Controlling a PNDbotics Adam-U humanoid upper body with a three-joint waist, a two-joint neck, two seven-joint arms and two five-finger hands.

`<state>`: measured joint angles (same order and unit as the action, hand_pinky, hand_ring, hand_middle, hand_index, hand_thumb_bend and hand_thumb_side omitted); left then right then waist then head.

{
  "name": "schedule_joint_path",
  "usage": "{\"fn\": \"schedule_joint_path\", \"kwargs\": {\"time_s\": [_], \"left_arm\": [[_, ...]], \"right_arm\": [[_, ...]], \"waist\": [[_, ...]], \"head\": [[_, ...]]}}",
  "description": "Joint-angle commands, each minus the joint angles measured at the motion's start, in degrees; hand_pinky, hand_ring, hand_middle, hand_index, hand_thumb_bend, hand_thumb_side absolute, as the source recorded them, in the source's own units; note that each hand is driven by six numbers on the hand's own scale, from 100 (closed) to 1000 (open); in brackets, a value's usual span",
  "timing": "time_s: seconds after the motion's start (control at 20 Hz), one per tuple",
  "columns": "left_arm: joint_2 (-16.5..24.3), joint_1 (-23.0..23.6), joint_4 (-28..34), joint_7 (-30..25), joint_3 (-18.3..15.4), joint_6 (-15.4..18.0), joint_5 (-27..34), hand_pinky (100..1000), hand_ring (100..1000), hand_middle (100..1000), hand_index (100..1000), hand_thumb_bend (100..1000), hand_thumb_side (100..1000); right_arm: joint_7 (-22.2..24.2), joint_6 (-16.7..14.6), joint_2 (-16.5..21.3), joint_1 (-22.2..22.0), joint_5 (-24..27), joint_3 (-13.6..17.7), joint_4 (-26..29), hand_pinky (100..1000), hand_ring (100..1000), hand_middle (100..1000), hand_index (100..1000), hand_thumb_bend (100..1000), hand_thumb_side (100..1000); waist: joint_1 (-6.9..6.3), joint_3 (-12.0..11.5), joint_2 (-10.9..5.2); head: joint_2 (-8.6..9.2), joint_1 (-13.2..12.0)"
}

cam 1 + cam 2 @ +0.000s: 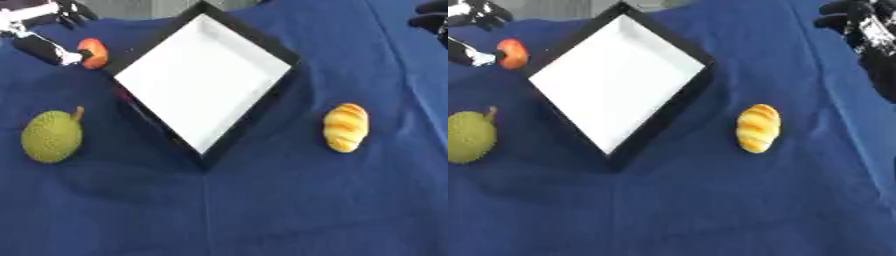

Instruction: Pick up objects on the table and place them in the box.

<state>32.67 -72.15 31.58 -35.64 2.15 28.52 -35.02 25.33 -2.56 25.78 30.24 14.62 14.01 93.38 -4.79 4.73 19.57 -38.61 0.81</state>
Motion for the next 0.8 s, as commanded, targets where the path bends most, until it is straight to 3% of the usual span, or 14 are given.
{"fn": "schedule_joint_path", "kwargs": {"time_s": [0.05, 0.1, 0.3, 0.8], "left_arm": [[1.5, -1.4, 2.0, -15.2, -1.4, 14.6, -1.8, 861, 864, 890, 892, 392, 100], [1.6, -1.4, 2.6, -13.9, -1.8, 13.9, -2.9, 863, 864, 890, 894, 430, 100], [1.4, -1.1, 2.9, -8.4, -2.9, 11.5, -6.6, 848, 851, 872, 889, 401, 100], [1.0, -1.0, 2.2, -2.4, -3.9, 9.5, -11.0, 847, 849, 862, 889, 382, 100]], "right_arm": [[0.4, -0.1, 0.9, 0.9, -0.3, -0.1, 0.5, 1000, 783, 747, 877, 100, 593], [0.6, -0.2, 0.9, 1.0, -0.4, -0.2, 0.5, 1000, 783, 747, 877, 100, 594], [1.0, -0.3, 0.7, 1.5, -0.5, -0.6, 0.3, 1000, 784, 747, 877, 100, 596], [1.6, -0.7, 0.6, 2.2, -1.0, -1.0, -0.1, 1000, 784, 748, 878, 100, 590]], "waist": [[-0.56, 0.2, -0.09], [-0.57, 0.3, 0.01], [-0.60, 0.9, 0.54], [-0.68, 1.8, 1.57]], "head": [[0.67, -0.8], [0.72, -1.0], [1.13, -1.7], [1.62, -2.4]]}}
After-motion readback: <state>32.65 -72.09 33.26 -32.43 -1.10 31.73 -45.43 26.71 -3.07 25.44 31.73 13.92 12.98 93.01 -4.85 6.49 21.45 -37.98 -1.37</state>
